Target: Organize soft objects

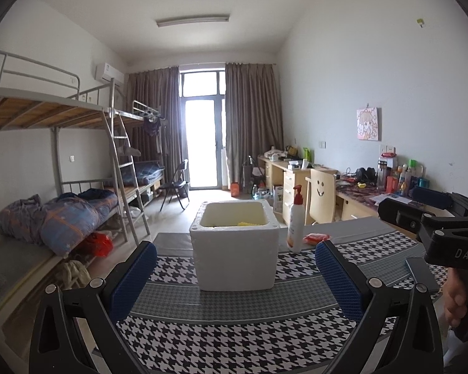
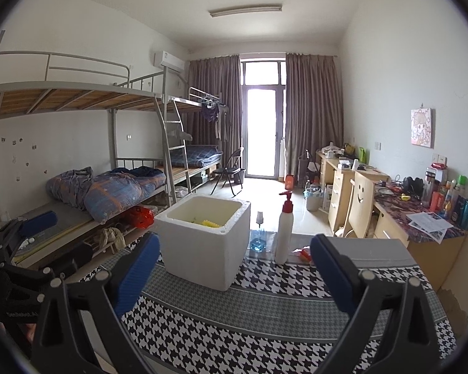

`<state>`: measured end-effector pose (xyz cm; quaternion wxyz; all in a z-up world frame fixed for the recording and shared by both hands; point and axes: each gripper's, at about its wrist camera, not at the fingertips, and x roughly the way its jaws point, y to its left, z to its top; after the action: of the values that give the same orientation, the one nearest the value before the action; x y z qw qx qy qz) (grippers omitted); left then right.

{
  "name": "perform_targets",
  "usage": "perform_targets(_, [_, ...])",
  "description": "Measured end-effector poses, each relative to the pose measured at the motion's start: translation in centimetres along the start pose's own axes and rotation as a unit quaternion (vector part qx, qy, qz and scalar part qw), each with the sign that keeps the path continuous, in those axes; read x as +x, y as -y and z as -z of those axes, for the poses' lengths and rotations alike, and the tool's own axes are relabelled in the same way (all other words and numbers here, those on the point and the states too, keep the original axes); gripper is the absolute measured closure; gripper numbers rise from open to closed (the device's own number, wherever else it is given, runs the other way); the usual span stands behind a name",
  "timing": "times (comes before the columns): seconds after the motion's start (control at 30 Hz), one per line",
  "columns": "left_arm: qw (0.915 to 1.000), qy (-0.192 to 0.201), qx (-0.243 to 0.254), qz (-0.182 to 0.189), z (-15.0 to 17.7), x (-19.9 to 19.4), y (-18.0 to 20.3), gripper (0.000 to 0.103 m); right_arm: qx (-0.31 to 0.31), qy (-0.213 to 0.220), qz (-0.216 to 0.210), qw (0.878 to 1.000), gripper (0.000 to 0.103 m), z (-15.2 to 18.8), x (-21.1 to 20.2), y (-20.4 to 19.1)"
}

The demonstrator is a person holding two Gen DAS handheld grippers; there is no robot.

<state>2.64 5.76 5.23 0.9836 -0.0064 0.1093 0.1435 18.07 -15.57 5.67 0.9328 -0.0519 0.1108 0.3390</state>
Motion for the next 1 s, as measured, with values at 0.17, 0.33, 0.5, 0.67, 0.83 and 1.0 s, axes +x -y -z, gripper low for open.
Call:
perform_targets(0.17, [0.9999, 0.009, 0.001, 0.007, 0.5, -0.7, 0.1, 0.001, 0.012, -0.008, -0.009, 1.0, 0.004, 0.4, -0.6, 0.2])
perform_targets(0.33, [0.9998, 0.018, 0.001, 0.008, 0.7, -1.5, 0.0, 0.001, 0.005, 0.002, -0.005, 1.0, 0.004, 0.9, -1.6, -0.2])
perform_targets(0.5, [0.9997, 0.021, -0.003, 0.013, 1.2, -2.2, 0.0, 0.001, 0.015, 0.002, -0.017, 1.0, 0.004, 1.6, -2.4, 0.0])
perform_targets(0.67, [0.9996, 0.023, 0.002, 0.017, 1.6, -2.8, 0.2, 0.001, 0.016, 0.008, -0.011, 1.0, 0.004, 2.3, -3.3, 0.0])
perform_targets(0.83, [0.9995, 0.025, 0.0, 0.019, 1.9, -3.2, 0.3, 0.001, 0.022, 0.009, -0.005, 1.0, 0.004, 3.1, -3.7, 0.1])
perform_targets(1.0, [0.9995, 0.026, -0.003, 0.02, 2.3, -3.5, 0.3, 0.001, 0.017, 0.016, 0.006, 1.0, 0.004, 3.9, -4.1, 0.0])
